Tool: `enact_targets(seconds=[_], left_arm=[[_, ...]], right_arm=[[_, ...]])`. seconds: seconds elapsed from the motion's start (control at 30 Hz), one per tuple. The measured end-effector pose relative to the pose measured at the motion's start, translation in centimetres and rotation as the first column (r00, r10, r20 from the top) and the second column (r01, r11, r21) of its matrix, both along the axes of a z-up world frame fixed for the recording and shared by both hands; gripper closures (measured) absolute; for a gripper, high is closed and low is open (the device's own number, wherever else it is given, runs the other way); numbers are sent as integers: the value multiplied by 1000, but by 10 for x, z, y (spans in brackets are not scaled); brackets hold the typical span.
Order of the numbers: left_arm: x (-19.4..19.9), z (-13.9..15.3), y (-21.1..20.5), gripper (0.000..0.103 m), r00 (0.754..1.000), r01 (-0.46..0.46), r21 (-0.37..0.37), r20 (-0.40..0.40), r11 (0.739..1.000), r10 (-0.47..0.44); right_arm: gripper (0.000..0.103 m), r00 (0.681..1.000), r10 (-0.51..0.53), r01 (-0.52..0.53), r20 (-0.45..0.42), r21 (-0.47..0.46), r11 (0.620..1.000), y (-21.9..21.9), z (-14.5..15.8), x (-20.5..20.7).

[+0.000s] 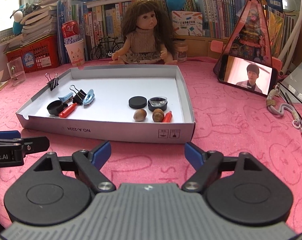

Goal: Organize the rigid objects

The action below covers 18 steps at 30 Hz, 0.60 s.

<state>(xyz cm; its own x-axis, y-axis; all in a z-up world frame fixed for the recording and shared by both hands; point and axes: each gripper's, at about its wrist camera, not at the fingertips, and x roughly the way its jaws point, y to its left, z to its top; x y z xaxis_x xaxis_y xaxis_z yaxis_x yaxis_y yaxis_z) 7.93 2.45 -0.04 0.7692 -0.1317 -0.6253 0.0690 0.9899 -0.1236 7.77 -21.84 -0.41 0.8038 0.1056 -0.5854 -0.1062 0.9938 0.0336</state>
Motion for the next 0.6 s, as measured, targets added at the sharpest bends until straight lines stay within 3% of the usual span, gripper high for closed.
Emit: enact_targets(seconds=[0.33,0.6], left_arm=[[-2,-2,-4,16,1000,-13,25,4,1000,12],[-1,-4,-5,7,999,-42,57,6,997,42]], right_arm=[[11,1000,-1,0,-22,-28,1000,6,-9,-4],[8,1000,-10,9,-8,-43,999,7,-12,-7]])
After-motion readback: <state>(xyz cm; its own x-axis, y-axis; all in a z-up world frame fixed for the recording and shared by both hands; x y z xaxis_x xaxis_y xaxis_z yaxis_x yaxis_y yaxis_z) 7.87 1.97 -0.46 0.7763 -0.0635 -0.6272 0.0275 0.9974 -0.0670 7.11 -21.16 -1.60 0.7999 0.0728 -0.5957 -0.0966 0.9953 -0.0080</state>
